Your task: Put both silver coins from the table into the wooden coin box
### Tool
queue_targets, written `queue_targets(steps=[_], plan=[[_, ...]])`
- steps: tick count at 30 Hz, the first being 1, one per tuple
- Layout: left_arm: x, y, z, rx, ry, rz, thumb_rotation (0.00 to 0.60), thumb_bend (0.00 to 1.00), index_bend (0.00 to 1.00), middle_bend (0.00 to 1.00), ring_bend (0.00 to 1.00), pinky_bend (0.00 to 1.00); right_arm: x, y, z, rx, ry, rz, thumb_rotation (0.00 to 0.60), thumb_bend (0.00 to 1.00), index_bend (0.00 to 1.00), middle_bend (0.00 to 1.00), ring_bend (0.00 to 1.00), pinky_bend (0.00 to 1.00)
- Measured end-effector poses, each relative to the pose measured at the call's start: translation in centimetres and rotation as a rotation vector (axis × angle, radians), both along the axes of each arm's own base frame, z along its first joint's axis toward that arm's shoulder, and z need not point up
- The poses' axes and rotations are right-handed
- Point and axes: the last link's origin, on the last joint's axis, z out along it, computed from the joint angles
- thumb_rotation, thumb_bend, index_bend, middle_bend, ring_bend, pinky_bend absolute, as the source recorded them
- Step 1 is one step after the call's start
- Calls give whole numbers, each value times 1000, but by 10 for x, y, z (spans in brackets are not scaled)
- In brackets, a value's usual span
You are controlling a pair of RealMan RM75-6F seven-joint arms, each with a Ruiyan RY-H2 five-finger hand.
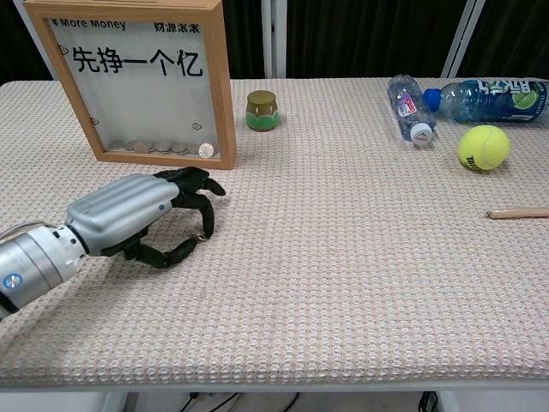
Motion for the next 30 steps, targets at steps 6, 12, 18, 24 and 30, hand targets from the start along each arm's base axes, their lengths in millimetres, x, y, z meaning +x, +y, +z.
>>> queue_targets(steps=[6,12,18,24,30], plan=[[2,3,0,11,8,-14,600,274,454,138,0,113,0,0,0,0,-1,0,600,327,0,0,0,0],[2,7,1,33,24,-32,600,277,464,146,0,113,-1,0,0,2,-2,-2,600,327,0,0,0,0],[2,9,1,54,35,-56,600,277,480,156,0,113,-2,0,0,2,-4,-6,600,327,0,0,0,0],[3,9,1,75,37,-86,600,282,520,173,0,114,-1,0,1,1,-5,-3,600,327,0,0,0,0],[4,9,1,83,22,-93,600,284,537,181,0,115,-2,1,1,0,-6,-5,600,327,0,0,0,0]])
